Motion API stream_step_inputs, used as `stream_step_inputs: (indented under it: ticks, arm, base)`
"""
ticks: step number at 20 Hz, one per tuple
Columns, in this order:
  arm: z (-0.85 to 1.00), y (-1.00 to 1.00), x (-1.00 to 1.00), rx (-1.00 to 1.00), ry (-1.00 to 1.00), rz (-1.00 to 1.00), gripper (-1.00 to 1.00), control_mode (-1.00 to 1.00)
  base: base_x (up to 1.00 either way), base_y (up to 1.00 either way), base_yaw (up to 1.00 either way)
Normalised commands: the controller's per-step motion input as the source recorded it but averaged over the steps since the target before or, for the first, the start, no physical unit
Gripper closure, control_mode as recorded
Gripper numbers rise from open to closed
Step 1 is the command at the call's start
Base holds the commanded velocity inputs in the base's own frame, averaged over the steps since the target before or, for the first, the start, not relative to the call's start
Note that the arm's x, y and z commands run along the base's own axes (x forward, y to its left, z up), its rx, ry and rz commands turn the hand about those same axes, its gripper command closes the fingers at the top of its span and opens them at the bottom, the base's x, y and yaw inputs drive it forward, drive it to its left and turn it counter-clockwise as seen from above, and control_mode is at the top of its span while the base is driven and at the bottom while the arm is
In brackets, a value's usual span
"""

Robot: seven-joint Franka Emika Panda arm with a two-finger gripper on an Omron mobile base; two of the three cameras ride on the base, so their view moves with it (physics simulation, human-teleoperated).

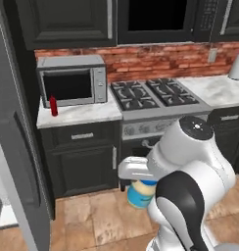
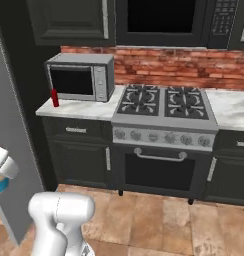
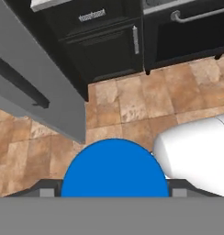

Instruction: Place the mayonnaise and ketchup from the counter to the top shelf of the fridge. If the existing items in the fridge are on the top shelf, move them to other shelves.

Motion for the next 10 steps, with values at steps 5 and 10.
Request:
stream_step_inputs:
  ticks: [5,10]
  arm:
    - [0.0,0.0,0.0,0.0,0.0,0.0,1.0,1.0]
    - [0.0,0.0,0.0,0.0,0.0,0.0,1.0,1.0]
  base:
    - [-0.96,1.0,0.23]
    - [-0.03,1.0,0.1]
